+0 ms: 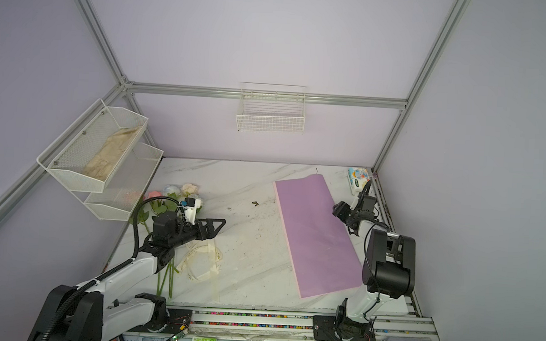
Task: Tie the bouquet of fake flowers
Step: 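Move the left gripper to the purple paper's near edge while the right approaches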
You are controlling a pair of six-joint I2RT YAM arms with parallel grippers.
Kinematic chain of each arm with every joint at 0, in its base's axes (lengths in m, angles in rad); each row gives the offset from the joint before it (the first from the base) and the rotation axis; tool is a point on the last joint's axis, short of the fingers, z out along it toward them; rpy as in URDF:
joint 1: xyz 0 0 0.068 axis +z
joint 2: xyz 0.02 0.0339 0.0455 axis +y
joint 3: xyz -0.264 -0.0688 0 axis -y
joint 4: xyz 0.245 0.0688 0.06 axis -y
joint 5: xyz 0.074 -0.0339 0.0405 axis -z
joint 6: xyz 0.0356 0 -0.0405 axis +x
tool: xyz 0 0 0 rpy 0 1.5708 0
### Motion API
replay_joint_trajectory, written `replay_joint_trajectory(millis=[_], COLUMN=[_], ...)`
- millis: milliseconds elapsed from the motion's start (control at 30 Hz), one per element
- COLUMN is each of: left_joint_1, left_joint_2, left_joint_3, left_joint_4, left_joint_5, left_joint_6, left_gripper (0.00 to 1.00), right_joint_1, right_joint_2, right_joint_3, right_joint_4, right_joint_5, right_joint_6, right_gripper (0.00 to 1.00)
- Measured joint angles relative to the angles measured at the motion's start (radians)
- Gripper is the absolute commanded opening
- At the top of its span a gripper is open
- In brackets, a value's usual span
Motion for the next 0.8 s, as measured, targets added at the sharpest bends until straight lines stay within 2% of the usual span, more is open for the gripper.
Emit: replay_joint_trajectory(millis=[333, 533, 600, 733, 800], left_joint_1=[-0.11, -0.192, -0.227, -0.304, -0.335], left_joint_2=[0.014, 0.081, 0.116, 0.185, 0.212], left_joint_3=[0.089, 0.126, 0.146, 0.195, 0.214], left_joint_4=[-0.112, -0.147, -0.16, -0.165, -0.164], left_joint_5=[-0.019, -0.046, -0.055, -0.074, -0.085], left_joint_6=[-0.002, -0.023, -0.029, -0.043, -0.045], left_gripper=[1.0, 0.99, 0.98, 0.98, 0.98], right_joint_1=[0.133, 0.264, 0.292, 0.273, 0.195], right_joint_2=[0.067, 0.087, 0.086, 0.05, 0.017], right_joint_3=[0.018, 0.013, 0.009, 0.005, 0.005], right_joint_4=[-0.007, 0.067, 0.076, 0.037, 0.021], right_joint_5=[0.038, 0.031, 0.024, 0.047, 0.051], right_joint_6=[0.024, 0.094, 0.117, 0.133, 0.131], right_gripper=[0.64, 0.63, 0.65, 0.69, 0.69])
